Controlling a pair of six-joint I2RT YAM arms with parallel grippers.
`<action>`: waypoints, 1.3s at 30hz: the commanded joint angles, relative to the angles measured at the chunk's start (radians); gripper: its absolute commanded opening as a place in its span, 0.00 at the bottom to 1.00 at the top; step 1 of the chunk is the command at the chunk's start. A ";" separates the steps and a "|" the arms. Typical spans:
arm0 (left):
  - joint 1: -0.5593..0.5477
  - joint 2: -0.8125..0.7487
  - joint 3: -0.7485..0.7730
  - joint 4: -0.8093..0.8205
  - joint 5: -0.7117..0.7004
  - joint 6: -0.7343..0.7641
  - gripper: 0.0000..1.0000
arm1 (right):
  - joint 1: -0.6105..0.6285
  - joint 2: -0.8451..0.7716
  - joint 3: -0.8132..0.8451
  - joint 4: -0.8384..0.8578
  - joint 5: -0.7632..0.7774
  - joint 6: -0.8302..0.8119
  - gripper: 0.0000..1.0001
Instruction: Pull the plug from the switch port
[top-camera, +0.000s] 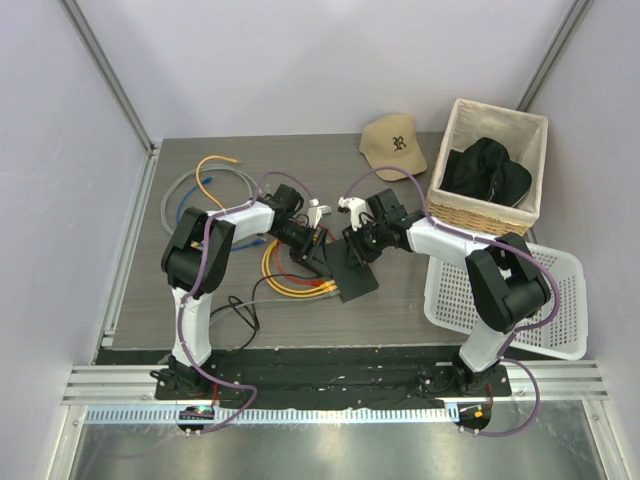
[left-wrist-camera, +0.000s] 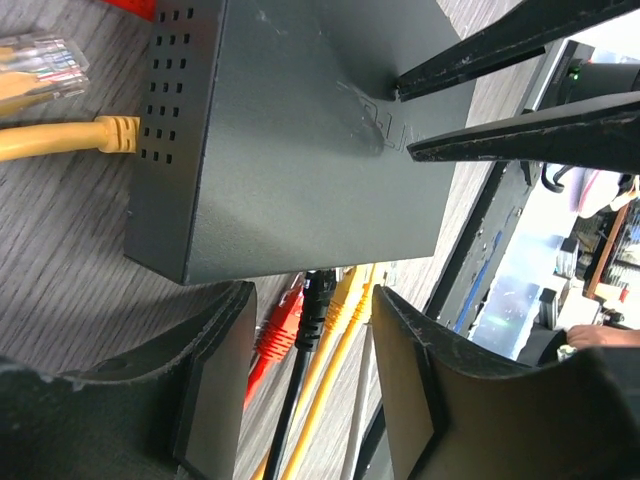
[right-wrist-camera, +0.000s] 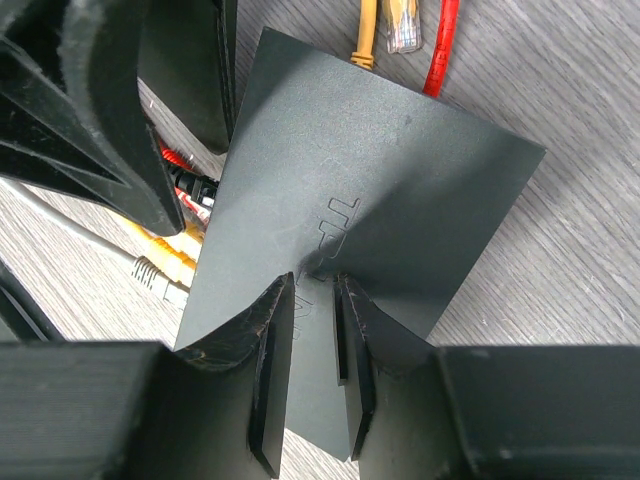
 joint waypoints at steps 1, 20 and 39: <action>-0.007 -0.003 -0.010 0.033 0.010 -0.025 0.52 | -0.003 0.028 -0.055 -0.066 0.109 -0.033 0.31; -0.025 0.016 0.038 0.033 -0.102 -0.095 0.00 | -0.003 0.023 -0.068 -0.060 0.108 -0.027 0.31; 0.042 0.112 0.177 -0.101 -0.064 0.027 0.00 | -0.005 0.014 -0.091 -0.059 0.114 -0.033 0.31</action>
